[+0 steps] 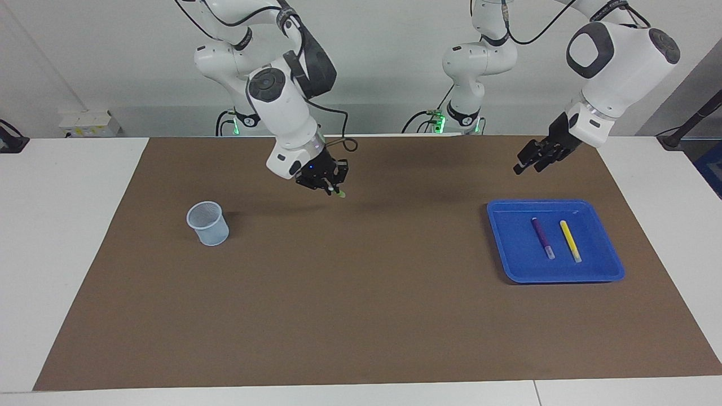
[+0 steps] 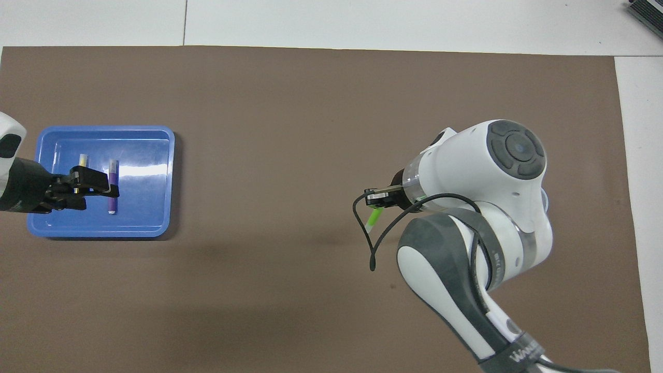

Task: Transfer and insert pens with both arms
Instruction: 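Carry the green pen with the right gripper into the clear cup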

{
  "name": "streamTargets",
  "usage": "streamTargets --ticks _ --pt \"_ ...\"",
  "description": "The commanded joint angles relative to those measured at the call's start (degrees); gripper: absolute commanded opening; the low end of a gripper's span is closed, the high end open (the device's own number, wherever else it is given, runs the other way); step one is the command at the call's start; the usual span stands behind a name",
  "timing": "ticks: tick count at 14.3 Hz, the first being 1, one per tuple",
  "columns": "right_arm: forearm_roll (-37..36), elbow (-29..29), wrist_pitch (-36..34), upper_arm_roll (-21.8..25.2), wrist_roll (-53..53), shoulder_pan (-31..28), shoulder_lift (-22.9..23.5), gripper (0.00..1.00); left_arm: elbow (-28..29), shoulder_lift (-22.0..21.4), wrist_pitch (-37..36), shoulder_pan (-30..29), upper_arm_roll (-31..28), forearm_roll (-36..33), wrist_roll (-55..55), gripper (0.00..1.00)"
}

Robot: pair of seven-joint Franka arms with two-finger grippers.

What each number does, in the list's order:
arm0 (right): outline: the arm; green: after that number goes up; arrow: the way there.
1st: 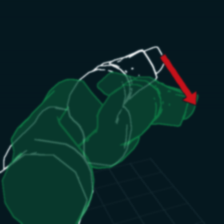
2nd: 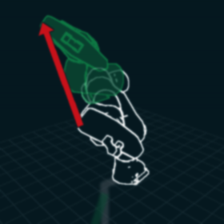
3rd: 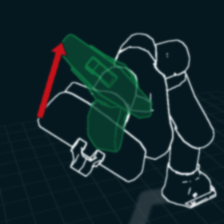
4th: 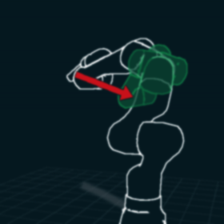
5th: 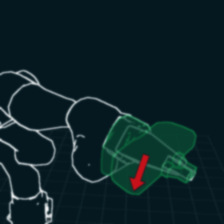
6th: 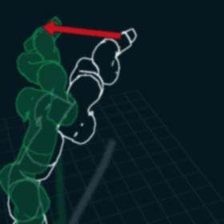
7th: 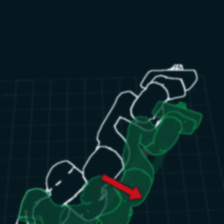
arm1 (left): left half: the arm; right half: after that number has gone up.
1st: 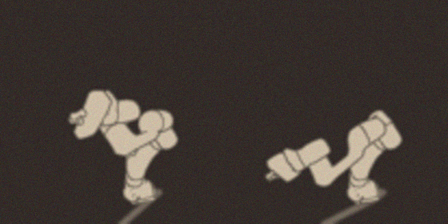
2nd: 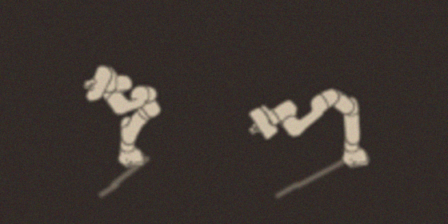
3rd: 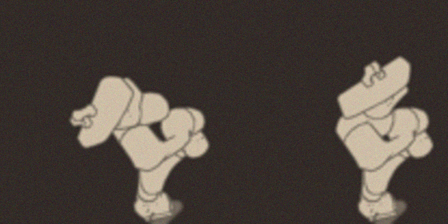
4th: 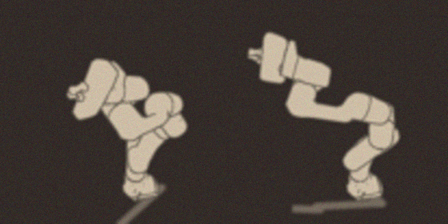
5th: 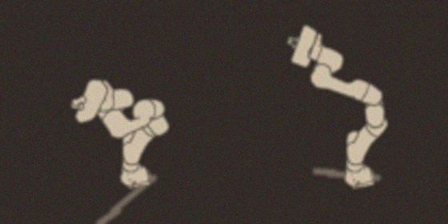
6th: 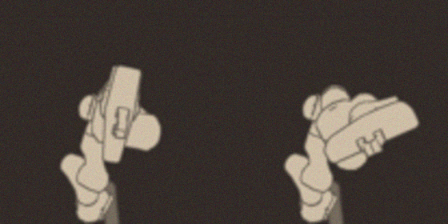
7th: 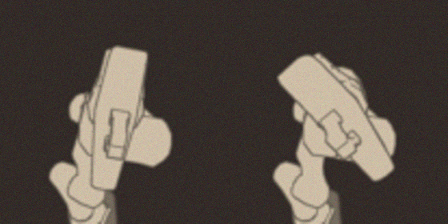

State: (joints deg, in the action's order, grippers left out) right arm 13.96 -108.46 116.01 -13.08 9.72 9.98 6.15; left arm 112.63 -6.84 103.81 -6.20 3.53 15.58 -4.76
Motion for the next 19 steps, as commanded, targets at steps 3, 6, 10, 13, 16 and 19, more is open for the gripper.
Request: streamTargets --ticks 3,6,10,13,16,19 --pt "-8.9 4.1 -10.7 -0.8 -15.5 -9.3 -1.4 0.00 3.2 1.3 6.0 -3.0 0.5 -1.6 7.5 0.74" --pt "-14.5 5.5 -17.1 -0.6 -25.8 -14.2 -2.7 0.00 3.3 3.5 9.3 -3.8 0.5 -5.2 10.6 0.74" --pt "-23.7 5.0 -20.2 -0.6 -32.5 -14.7 -4.7 0.00 3.7 7.1 15.2 -4.1 0.5 -8.7 13.8 0.74" --pt "-24.2 1.5 -16.8 -0.6 -36.9 -18.1 -5.4 0.00 4.5 8.5 18.4 -5.2 0.5 -9.3 14.8 0.74" --pt "-24.2 -0.1 -12.9 -0.5 -40.4 -20.6 -5.8 0.00 5.4 10.7 22.6 -5.3 0.5 -9.3 15.9 0.74" --pt "-24.0 -1.4 -9.2 -0.5 -40.2 -21.4 -5.7 0.00 5.6 12.6 25.1 -6.3 0.5 -9.4 17.1 0.74"
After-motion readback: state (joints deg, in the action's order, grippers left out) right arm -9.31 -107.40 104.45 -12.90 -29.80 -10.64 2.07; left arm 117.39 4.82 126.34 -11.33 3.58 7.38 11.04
